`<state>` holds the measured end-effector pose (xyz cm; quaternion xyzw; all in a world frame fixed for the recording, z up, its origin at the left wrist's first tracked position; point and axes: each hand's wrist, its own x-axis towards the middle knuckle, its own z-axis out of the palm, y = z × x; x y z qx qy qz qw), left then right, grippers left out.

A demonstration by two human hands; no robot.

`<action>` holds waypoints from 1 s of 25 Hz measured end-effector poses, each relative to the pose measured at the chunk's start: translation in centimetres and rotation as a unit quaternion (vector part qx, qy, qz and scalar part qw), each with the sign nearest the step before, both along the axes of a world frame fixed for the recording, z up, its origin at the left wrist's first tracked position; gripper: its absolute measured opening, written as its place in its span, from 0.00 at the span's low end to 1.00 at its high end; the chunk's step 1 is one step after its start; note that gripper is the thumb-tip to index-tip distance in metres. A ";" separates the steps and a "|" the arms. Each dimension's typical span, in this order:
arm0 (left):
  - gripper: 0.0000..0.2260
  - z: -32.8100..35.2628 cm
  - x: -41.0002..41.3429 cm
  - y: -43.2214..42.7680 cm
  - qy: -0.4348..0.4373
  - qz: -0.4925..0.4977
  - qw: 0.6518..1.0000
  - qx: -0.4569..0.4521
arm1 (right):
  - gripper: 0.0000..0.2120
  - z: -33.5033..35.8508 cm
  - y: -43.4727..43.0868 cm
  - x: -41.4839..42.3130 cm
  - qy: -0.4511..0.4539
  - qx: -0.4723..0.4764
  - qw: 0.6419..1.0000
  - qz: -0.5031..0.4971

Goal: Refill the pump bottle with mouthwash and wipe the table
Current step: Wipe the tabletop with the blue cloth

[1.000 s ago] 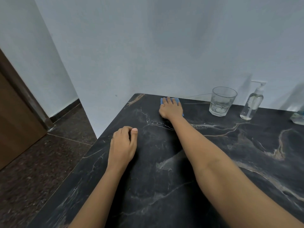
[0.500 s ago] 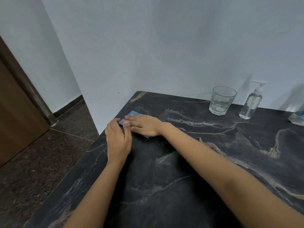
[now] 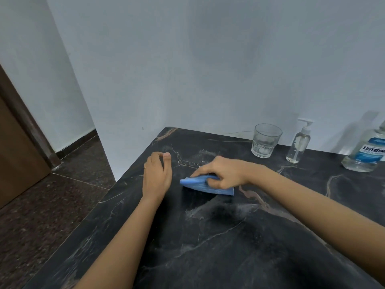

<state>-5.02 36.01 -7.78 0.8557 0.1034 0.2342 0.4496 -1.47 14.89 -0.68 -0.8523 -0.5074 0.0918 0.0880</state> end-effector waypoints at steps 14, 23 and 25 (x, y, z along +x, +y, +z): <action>0.15 -1.8 4.2 -4.5 0.011 -0.046 0.986 0.159 | 0.15 1.7 2.6 15.8 -0.268 0.128 0.875 -0.381; 0.14 -1.7 4.2 -4.6 0.025 -0.041 0.986 0.159 | 0.10 -5.9 4.0 15.0 -0.288 0.008 0.914 -0.284; 0.14 -1.7 4.1 -4.7 0.017 -0.042 0.986 0.163 | 0.13 -6.4 3.9 14.9 -0.236 0.017 0.928 -0.287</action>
